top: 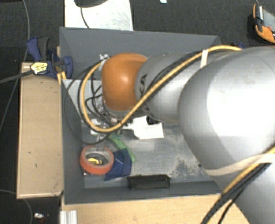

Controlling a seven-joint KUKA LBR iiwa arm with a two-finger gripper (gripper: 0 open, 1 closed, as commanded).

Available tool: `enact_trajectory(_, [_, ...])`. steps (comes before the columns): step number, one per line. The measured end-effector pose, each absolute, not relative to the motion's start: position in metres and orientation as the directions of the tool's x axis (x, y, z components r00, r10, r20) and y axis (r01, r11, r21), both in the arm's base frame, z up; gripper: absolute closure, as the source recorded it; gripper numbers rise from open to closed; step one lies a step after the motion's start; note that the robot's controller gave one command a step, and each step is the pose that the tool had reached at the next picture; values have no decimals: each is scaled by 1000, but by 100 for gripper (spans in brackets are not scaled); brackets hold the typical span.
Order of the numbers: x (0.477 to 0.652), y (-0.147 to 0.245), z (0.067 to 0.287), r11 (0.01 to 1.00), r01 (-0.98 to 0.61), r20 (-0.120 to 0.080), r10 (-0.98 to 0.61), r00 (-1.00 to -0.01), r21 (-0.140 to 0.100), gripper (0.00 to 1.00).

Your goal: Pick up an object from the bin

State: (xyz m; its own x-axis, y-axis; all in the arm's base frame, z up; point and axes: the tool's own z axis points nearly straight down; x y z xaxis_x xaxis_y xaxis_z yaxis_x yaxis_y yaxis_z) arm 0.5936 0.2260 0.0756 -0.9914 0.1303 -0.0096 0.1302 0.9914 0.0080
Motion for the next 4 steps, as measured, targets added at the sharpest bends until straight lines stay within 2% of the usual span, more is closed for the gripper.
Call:
enact_trajectory(1, [594,225,75,989,150,-9,150,-989,9,100])
enact_trajectory(2, [594,225,76,987,158,-9,158,-987,9,100])
enact_trajectory(3, [592,225,101,987,158,-4,158,-987,7,100])
enact_trajectory(4, [594,225,192,988,157,-11,157,-988,11,100])
